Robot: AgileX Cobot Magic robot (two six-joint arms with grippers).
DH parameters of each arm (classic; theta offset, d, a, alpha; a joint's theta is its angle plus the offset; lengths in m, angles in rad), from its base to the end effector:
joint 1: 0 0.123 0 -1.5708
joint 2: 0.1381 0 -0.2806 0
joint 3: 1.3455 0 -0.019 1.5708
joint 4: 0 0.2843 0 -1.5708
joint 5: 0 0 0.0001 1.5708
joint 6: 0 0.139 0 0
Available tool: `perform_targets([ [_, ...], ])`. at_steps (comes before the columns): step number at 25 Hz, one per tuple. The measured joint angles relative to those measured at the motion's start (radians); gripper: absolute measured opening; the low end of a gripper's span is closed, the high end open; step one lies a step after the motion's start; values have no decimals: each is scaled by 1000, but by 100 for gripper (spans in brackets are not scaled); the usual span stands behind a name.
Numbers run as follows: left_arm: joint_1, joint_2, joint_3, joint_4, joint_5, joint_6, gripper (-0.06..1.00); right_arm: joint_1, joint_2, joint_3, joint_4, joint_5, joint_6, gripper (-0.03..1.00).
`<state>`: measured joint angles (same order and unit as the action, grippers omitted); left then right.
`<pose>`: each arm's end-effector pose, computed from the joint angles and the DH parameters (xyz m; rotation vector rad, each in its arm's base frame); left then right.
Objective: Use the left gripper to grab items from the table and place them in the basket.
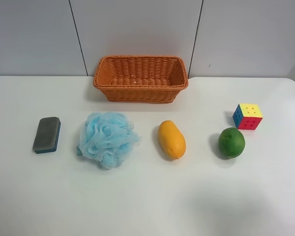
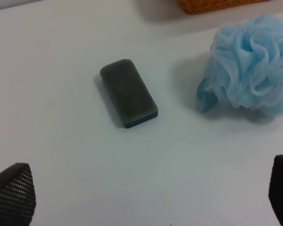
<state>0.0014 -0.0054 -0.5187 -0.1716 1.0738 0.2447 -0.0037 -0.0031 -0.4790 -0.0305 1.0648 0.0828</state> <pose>0.0671 -0.0208 0.2782 0.2569 2.0055 -0.0491 0.0734 -0.0040 0.2639 0.0905 2.0639 0.0121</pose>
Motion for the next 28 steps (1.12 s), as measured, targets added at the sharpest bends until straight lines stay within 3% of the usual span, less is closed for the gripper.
perform_targets([
  [16,0,30,-16,5,1,-4,99,0,0,0,0,0,0,99],
  [20,0,190,-107,11,12,-27,99,0,0,0,0,0,0,99],
  [28,0,717,-385,7,84,-91,99,0,0,0,0,0,0,99],
])
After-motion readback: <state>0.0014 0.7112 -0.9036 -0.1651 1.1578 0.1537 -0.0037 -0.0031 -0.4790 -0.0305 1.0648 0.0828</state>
